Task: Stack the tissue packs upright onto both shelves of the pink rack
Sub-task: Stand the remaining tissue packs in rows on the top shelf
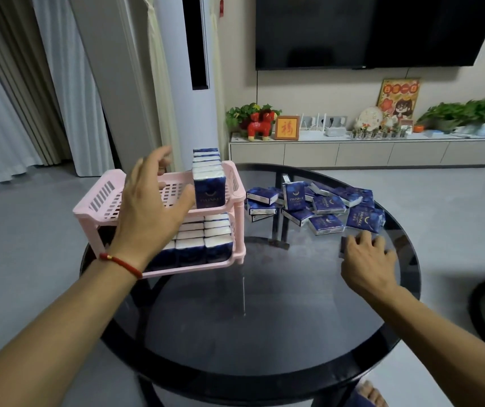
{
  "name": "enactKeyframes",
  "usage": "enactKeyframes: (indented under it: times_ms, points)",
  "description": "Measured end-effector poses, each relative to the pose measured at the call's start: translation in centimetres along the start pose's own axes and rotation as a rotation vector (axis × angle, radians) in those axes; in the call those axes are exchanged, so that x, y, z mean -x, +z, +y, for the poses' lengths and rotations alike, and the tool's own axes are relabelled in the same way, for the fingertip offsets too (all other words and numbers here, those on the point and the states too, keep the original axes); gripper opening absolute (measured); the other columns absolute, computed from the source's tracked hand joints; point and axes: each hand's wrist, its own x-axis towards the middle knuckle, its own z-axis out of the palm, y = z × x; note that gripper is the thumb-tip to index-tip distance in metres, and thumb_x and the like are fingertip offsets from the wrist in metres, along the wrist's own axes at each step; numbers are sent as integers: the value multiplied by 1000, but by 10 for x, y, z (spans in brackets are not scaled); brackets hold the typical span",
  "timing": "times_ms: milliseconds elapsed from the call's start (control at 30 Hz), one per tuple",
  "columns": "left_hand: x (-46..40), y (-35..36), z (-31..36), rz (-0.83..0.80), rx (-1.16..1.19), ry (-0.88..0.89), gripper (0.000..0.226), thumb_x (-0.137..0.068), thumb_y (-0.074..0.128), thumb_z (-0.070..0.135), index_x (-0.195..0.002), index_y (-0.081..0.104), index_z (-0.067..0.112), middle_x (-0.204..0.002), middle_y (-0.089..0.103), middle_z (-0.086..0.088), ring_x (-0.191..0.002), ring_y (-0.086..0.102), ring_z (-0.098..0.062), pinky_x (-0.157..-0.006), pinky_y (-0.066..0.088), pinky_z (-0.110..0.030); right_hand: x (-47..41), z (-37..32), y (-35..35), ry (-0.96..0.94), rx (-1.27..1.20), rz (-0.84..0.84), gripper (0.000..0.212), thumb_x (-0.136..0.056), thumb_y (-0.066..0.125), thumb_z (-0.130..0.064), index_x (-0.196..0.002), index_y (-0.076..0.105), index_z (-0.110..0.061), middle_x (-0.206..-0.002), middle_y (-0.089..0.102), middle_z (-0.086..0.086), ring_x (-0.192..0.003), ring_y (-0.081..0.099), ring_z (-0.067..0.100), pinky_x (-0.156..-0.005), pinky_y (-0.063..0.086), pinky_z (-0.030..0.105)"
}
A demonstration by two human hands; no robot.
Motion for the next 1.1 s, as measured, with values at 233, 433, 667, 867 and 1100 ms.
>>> enactKeyframes:
  times_ms: [233, 433, 667, 867, 1100]
  points:
    - [56, 12, 33, 74, 72, 247, 31, -81, 67, -8, -107, 68, 6, -101, 65, -4, -94, 60, -21, -85, 50, -29, 26, 0, -26, -219, -39, -178, 48, -99, 58, -24, -142, 38, -31, -129, 54, 9, -117, 48, 29, -98, 44, 40]
    - [74, 34, 35, -464, 307, -61, 37, -88, 69, 17, -124, 68, 26, -107, 65, 8, -90, 64, -10, -80, 56, -25, 63, -44, -86, -722, -436, -62, 62, -84, 77, -37, -137, 44, -38, -125, 41, -28, -115, 42, -2, -88, 39, 9]
    - [61, 21, 16, -687, 563, -203, 81, -81, 71, 2, -144, 48, 49, -118, 73, 1, -114, 69, -13, -102, 54, -42, 75, -92, -107, -1015, -449, 242, 70, -83, 75, -25, -145, 42, -22, -152, 39, -8, -136, 41, 8, -108, 30, 9]
    - [31, 3, 11, -177, 644, -192, 56, -87, 69, -7, -126, 61, 31, -121, 70, 0, -109, 71, -17, -88, 62, -43, 58, -115, -112, -719, -809, 345, 70, -91, 68, -14, -151, 36, -31, -152, 44, -10, -131, 41, 0, -103, 25, 5]
    - [7, 14, 15, 5, 504, -95, 47, -86, 78, 4, -122, 60, 29, -110, 70, 7, -105, 69, -8, -88, 60, -28, 33, -151, -117, -716, -945, 337, 76, -96, 60, -8, -158, 27, -39, -155, 36, -19, -131, 30, -20, -100, 24, -2]
